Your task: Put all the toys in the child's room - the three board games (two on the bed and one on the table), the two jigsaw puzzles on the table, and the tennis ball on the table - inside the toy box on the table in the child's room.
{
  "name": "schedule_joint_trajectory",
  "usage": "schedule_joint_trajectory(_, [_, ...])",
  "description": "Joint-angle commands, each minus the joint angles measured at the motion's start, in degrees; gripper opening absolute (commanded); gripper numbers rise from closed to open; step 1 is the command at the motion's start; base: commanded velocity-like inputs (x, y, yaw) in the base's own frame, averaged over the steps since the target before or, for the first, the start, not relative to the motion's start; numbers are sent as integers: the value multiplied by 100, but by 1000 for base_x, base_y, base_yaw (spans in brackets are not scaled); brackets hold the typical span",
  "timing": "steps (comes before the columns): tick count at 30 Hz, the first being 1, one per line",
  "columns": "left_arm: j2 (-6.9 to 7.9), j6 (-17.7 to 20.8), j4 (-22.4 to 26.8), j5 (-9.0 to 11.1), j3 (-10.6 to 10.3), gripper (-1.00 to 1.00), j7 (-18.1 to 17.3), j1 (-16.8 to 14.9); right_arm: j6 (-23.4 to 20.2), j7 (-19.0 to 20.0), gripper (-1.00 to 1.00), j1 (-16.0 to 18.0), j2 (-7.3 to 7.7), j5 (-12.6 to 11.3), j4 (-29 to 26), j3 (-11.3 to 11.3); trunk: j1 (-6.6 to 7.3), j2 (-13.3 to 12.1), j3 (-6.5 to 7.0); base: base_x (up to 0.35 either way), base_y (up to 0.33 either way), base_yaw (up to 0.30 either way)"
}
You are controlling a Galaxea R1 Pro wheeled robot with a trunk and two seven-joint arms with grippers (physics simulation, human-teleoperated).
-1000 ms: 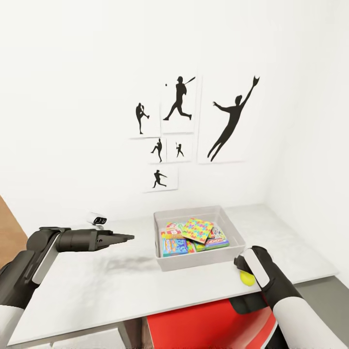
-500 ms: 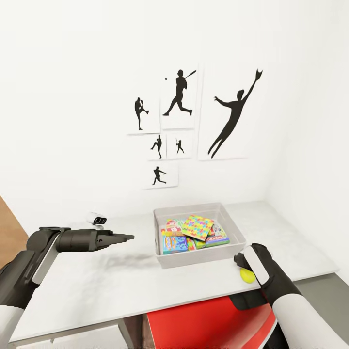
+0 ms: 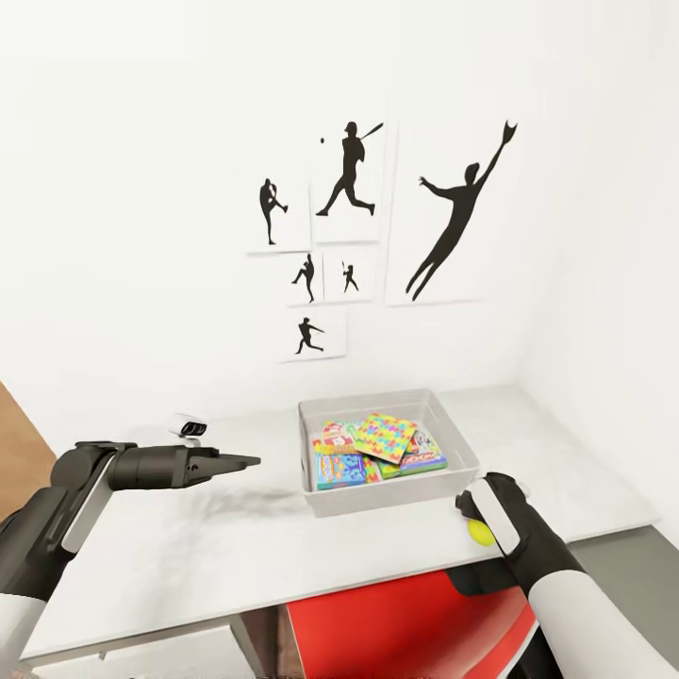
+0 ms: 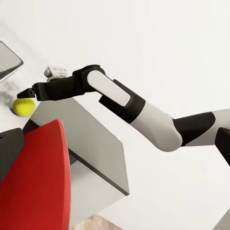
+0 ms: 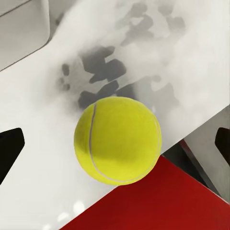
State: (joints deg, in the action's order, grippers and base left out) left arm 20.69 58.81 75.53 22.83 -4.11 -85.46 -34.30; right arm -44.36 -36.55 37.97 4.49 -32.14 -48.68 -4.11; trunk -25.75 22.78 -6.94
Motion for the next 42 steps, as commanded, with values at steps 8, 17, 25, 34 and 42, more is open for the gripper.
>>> schedule_joint_trajectory(8, [5, 60, 1, 14, 4, 100, -14, 1, -2, -54, 100, 9, 7, -34, -8, -35, -4, 14, -88, 0, 0, 0])
schedule_joint_trajectory(17, [6, 60, 1, 13, 7, 100, -14, 2, 36, -54, 100, 9, 6, -30, -7, -40, -4, 14, -173, 0, 0, 0])
schedule_joint_trajectory(25, [6, 60, 1, 15, 7, 100, -14, 3, 41, -33, 100, 9, 4, -29, -6, -45, -4, 14, -248, 0, 0, 0])
schedule_joint_trajectory(34, [6, 60, 0, 13, 7, 100, -14, 1, 41, -21, 100, 9, 3, -29, -8, -46, -4, 14, -332, 0, 0, 0])
schedule_joint_trajectory(42, [6, 60, 2, 12, 7, 100, -14, 1, 41, -19, 100, 10, 0, -29, -9, -44, -4, 14, -407, 0, 0, 0])
